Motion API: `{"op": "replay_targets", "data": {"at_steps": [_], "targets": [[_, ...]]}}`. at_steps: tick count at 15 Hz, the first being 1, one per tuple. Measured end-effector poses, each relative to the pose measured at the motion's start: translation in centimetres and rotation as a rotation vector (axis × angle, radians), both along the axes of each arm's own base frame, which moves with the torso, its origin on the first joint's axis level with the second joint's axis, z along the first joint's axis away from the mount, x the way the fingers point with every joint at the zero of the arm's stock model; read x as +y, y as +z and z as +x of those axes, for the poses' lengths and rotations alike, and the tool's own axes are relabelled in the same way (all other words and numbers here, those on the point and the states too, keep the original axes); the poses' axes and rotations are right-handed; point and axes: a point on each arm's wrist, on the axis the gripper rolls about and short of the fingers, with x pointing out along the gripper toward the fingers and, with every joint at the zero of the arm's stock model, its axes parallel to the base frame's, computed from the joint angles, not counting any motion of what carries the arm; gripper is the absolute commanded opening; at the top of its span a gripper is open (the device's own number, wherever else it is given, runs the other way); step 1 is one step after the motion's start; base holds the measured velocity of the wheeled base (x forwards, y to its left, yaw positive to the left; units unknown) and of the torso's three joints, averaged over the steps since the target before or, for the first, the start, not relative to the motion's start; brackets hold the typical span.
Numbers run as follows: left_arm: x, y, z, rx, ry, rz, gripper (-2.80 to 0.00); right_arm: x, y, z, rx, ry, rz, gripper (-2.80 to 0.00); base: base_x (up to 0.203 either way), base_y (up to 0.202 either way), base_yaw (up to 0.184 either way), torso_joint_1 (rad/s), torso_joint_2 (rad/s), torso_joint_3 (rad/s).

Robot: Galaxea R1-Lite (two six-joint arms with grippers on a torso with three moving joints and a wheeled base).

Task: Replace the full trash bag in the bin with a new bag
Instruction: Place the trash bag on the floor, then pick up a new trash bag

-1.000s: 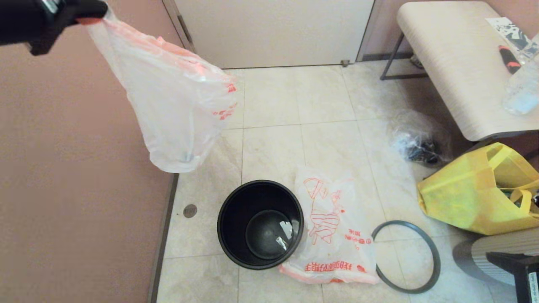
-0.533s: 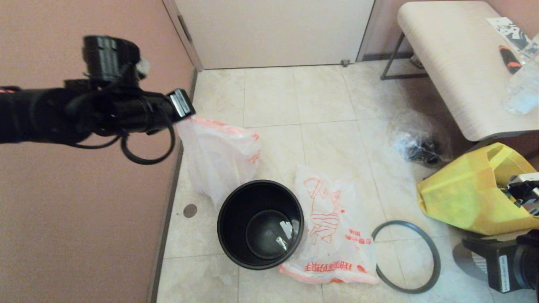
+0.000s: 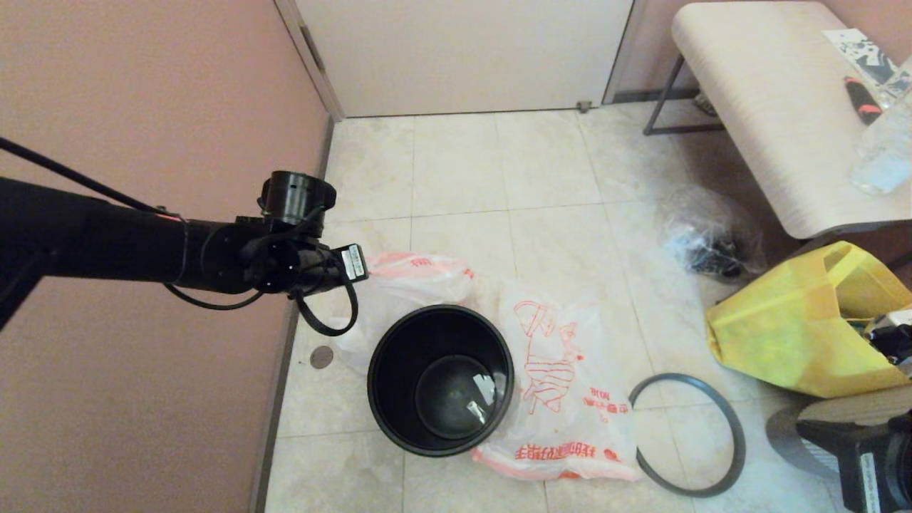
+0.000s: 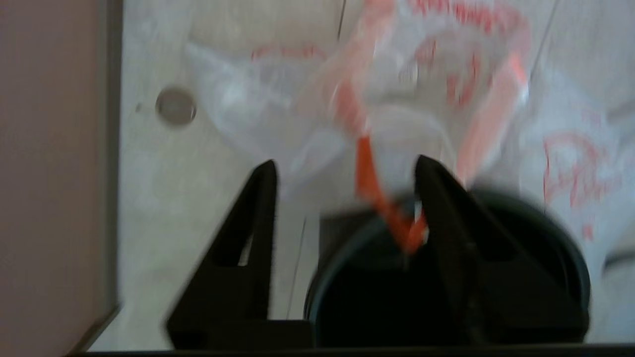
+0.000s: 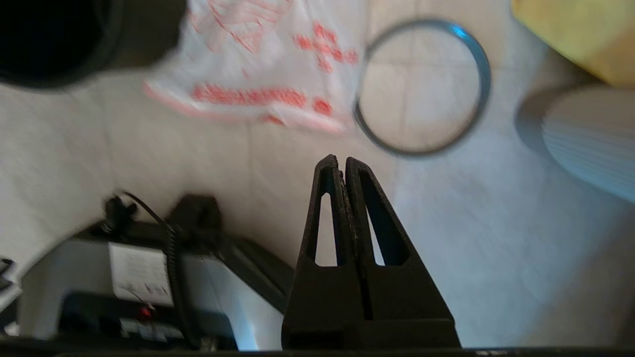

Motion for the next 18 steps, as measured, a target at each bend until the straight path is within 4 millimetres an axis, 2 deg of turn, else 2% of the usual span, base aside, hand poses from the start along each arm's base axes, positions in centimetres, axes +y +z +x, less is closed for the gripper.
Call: {"op": "replay_targets", "data": {"at_steps": [2,5,6,8,13,16,18], "targets": [[0.2,2.0,-2.8,0.052,-0.018,0.017,0.0,-0.6,-0.4,-0.9,0.025,-0.012,-0.021,-2.8,0.0,0.0,0.0,0.0,0.0,0.0],[0.7,5.8,-7.6,0.064,-0.049,0.013,0.0,-1.7,-2.1,-2.5,0.06,-0.022,-0.048,-2.8,0.0,0.0,0.0,0.0,0.0,0.0],[0.9,7.0,-9.2,0.047,-0.061,0.006,-2.8,-2.1,-2.7,-3.1,0.068,-0.025,-0.055,-2.8,0.0,0.0,0.0,0.0,0.0,0.0],[1.2,8.1,-12.5,0.053,-0.087,0.007,-2.8,-2.7,-3.9,-4.1,0.08,-0.028,-0.064,-2.8,0.0,0.0,0.0,0.0,0.0,0.0],[2.2,5.2,-20.5,0.159,-0.141,0.002,-2.8,-3.7,-5.4,-5.5,0.07,-0.079,-0.101,-2.8,0.0,0.0,0.0,0.0,0.0,0.0],[4.4,4.6,-25.1,0.106,-0.132,0.02,-2.8,-3.9,-5.4,-5.6,0.05,-0.109,-0.113,-2.8,0.0,0.0,0.0,0.0,0.0,0.0],[6.8,4.7,-28.4,0.021,-0.071,0.075,-2.8,-4.1,-5.3,-5.4,0.045,-0.15,-0.113,-2.8,0.0,0.0,0.0,0.0,0.0,0.0]]}}
